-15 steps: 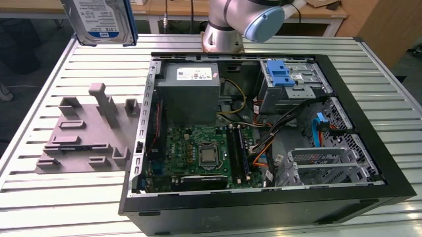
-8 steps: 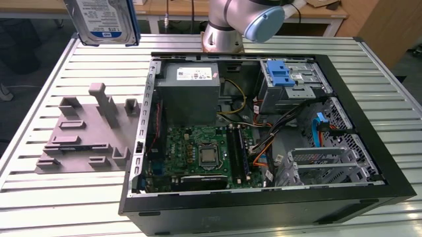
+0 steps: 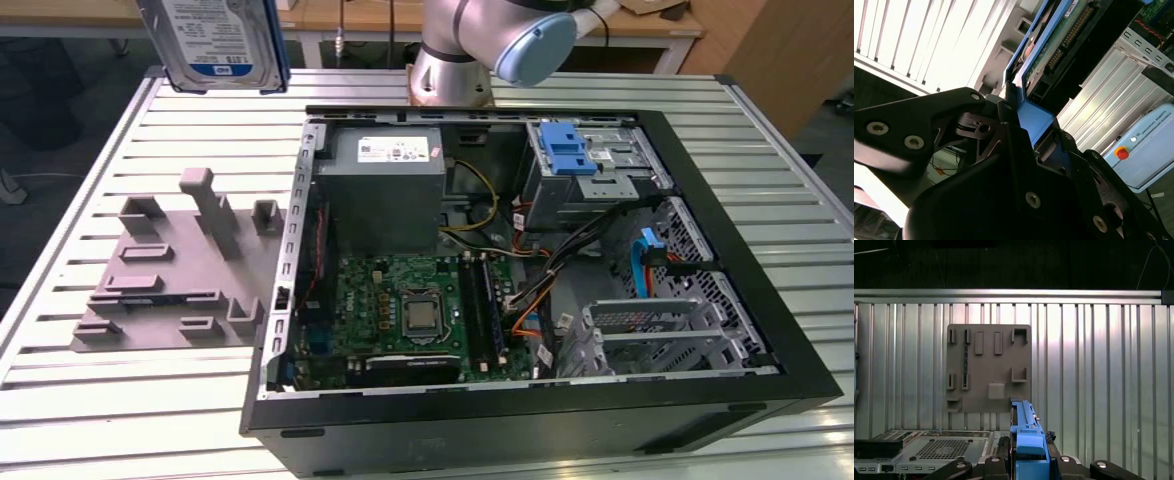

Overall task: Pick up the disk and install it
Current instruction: 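Pick up the disk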

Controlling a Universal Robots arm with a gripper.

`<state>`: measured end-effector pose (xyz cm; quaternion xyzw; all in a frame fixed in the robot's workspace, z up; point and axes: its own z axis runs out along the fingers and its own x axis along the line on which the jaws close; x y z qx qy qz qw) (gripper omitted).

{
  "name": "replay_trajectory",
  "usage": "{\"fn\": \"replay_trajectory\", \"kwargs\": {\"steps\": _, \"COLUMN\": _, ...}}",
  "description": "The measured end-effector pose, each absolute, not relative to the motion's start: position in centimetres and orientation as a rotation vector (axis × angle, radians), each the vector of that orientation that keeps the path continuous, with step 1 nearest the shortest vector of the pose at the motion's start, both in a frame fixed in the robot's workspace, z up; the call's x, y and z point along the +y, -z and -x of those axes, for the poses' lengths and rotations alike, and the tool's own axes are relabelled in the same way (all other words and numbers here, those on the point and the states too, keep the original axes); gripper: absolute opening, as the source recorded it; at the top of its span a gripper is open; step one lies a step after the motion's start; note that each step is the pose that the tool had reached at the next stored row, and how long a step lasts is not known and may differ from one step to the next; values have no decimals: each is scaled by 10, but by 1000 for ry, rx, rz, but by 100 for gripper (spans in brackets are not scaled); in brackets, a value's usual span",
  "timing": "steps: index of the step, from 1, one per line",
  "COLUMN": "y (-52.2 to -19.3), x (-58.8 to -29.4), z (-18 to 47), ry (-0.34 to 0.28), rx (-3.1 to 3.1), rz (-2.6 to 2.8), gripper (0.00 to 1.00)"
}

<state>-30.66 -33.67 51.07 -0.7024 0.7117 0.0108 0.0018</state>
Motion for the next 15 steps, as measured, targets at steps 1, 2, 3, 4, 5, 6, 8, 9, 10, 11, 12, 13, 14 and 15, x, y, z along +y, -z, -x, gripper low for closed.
{"fn": "replay_trajectory", "kwargs": {"steps": 1, "y": -511, "x": -337, "z": 306, "ry": -34, "rx": 2233, "rz": 2204, "gripper": 36}}
{"fn": "replay_trajectory", "kwargs": {"steps": 2, "y": -511, "x": -337, "z": 305, "ry": -34, "rx": 2233, "rz": 2204, "gripper": 36}}
{"fn": "replay_trajectory", "kwargs": {"steps": 3, "y": -511, "x": -337, "z": 305, "ry": -34, "rx": 2233, "rz": 2204, "gripper": 36}}
{"fn": "replay_trajectory", "kwargs": {"steps": 4, "y": -511, "x": -337, "z": 304, "ry": -34, "rx": 2233, "rz": 2204, "gripper": 36}}
{"fn": "replay_trajectory", "kwargs": {"steps": 5, "y": -511, "x": -337, "z": 303, "ry": -34, "rx": 2233, "rz": 2204, "gripper": 36}}
{"fn": "replay_trajectory", "kwargs": {"steps": 6, "y": -511, "x": -337, "z": 303, "ry": -34, "rx": 2233, "rz": 2204, "gripper": 36}}
{"fn": "replay_trajectory", "kwargs": {"steps": 8, "y": -511, "x": -337, "z": 301, "ry": -34, "rx": 2233, "rz": 2204, "gripper": 36}}
{"fn": "replay_trajectory", "kwargs": {"steps": 9, "y": -511, "x": -337, "z": 300, "ry": -34, "rx": 2233, "rz": 2204, "gripper": 36}}
{"fn": "replay_trajectory", "kwargs": {"steps": 10, "y": -511, "x": -337, "z": 299, "ry": -34, "rx": 2233, "rz": 2204, "gripper": 36}}
{"fn": "replay_trajectory", "kwargs": {"steps": 11, "y": -511, "x": -337, "z": 298, "ry": -34, "rx": 2233, "rz": 2204, "gripper": 36}}
{"fn": "replay_trajectory", "kwargs": {"steps": 12, "y": -511, "x": -337, "z": 297, "ry": -34, "rx": 2233, "rz": 2204, "gripper": 36}}
{"fn": "replay_trajectory", "kwargs": {"steps": 13, "y": -511, "x": -337, "z": 296, "ry": -34, "rx": 2233, "rz": 2204, "gripper": 36}}
{"fn": "replay_trajectory", "kwargs": {"steps": 14, "y": -511, "x": -337, "z": 295, "ry": -34, "rx": 2233, "rz": 2204, "gripper": 36}}
{"fn": "replay_trajectory", "kwargs": {"steps": 15, "y": -511, "x": -338, "z": 294, "ry": -34, "rx": 2233, "rz": 2204, "gripper": 36}}
